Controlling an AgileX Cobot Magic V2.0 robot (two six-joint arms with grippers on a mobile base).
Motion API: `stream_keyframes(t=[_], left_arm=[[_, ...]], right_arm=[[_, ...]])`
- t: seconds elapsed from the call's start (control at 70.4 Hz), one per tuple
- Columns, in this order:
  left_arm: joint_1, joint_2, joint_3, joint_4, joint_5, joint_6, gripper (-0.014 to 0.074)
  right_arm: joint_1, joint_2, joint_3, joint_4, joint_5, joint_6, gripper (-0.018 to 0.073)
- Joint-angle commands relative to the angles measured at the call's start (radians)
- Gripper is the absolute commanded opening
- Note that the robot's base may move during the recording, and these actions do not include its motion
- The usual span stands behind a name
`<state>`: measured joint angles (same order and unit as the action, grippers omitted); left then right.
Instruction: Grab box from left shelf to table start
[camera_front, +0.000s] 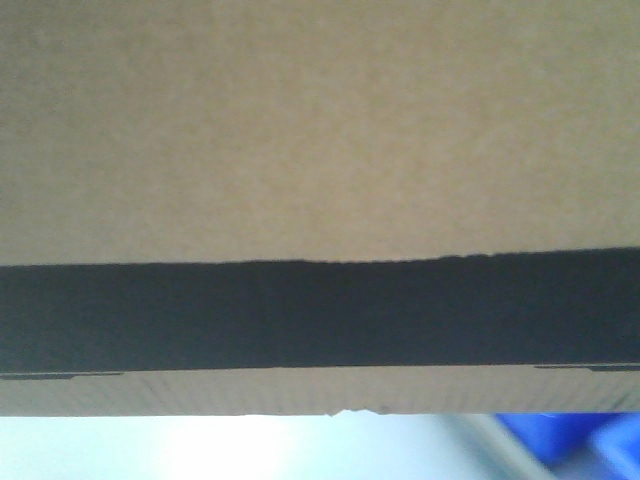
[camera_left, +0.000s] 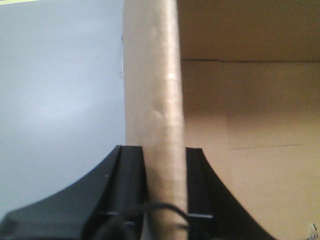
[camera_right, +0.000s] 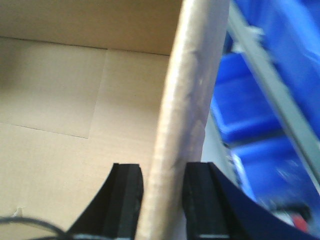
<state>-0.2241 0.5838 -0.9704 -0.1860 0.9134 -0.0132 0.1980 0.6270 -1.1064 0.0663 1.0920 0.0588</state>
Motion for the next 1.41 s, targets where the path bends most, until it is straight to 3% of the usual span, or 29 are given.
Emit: stream_keyframes(t=[0.0, 1.392], left_arm=[[-0.012, -0.01, -0.045, -0.177, -0.154, -0.013, -0.0104], [-0.012, -0.01, -0.045, -0.177, -0.152, -0.013, -0.0104]], right_arm=[[-0.001, 0.003, -0.027, 0.066, -0.117, -0.017, 0.0057], [-0.001, 0.003, -0.027, 0.066, -0.115, -0.017, 0.0057]])
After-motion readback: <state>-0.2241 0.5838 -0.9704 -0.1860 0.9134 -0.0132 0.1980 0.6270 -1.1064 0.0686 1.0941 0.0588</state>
